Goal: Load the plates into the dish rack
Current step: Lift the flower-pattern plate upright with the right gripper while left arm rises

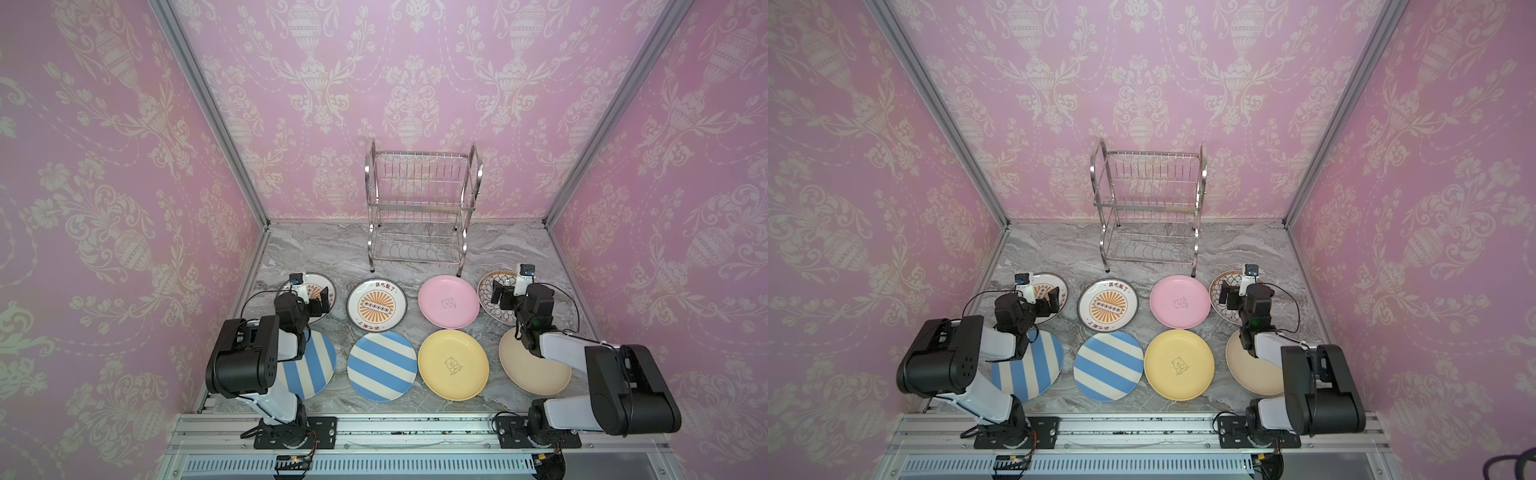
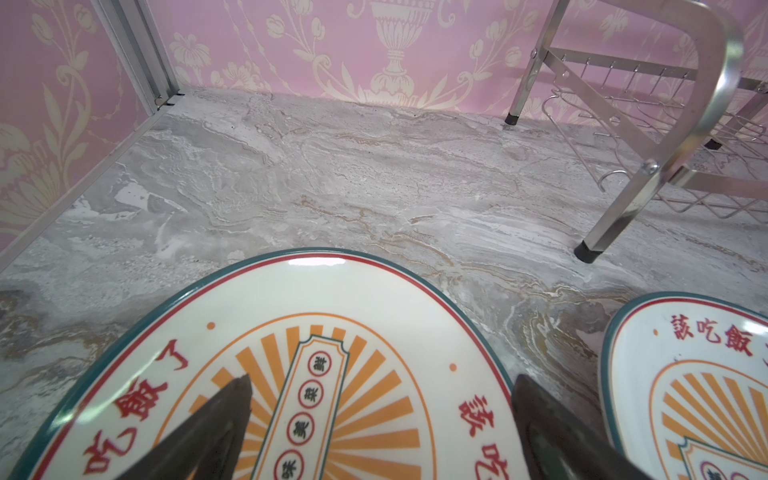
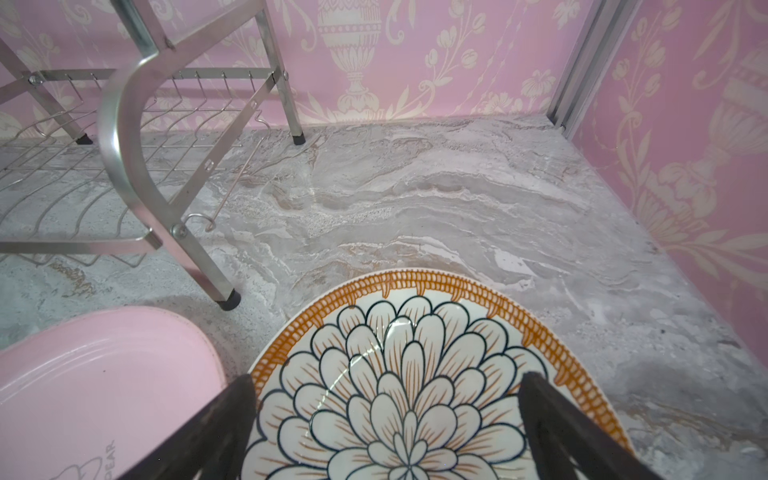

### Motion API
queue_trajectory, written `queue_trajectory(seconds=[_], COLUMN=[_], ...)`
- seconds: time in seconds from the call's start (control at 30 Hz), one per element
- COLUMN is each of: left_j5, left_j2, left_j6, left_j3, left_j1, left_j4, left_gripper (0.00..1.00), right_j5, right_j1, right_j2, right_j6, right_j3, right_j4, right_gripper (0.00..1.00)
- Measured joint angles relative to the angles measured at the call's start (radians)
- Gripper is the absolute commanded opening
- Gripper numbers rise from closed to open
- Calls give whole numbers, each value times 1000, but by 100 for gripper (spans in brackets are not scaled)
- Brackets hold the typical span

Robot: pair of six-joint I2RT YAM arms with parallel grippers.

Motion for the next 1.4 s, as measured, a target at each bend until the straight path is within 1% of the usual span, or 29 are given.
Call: queue_trajectory(seconds=[0.1,0.2,0.3,0.37,0.43,0.5,0.6,0.67,0.83,0.93,1.0,1.13,1.23,1.4], left_j5=[-2,12,64,109,159,213,282,319,394,414,421,425,430,433], left_j2=[-118,-206,-232,-230,-229,-228,-223,-214,-169,-150,-143,-136,-135,-134], left_j6=[-2,-38,-102,-139,-170,-193,-220,-232,-266,-286,-297,-316,-317,-317], left_j3=[67,138,187,214,236,248,248,248,273,287,297,319,333,347], left_j1=[0,0,0,0,0,0,0,0,0,0,0,0,0,0], left_j4=[-143,-209,-230,-250,-272,-274,-253,-240,-231,-223,-222,-222,-222,-227], left_gripper=[99,99,99,99,99,99,99,99,99,99,99,99,99,99], right_j5=[-34,-80,-109,-141,-183,-225,-286,-326,-420,-447,-461,-466,-453,-420], right_j1=[-68,-137,-183,-214,-263,-317,-380,-403,-424,-424,-423,-423,-423,-423], right_j2=[-95,-133,-111,-84,-51,-26,11,41,130,175,196,217,211,141], right_j6=[31,65,88,112,142,171,205,220,233,233,230,228,224,222], right_j3=[145,270,354,367,362,343,316,308,307,307,309,315,315,310], right_j4=[-211,-390,-544,-608,-663,-690,-702,-699,-678,-675,-676,-687,-695,-715], right_gripper=[97,94,91,83,79,73,68,65,60,57,52,52,56,59])
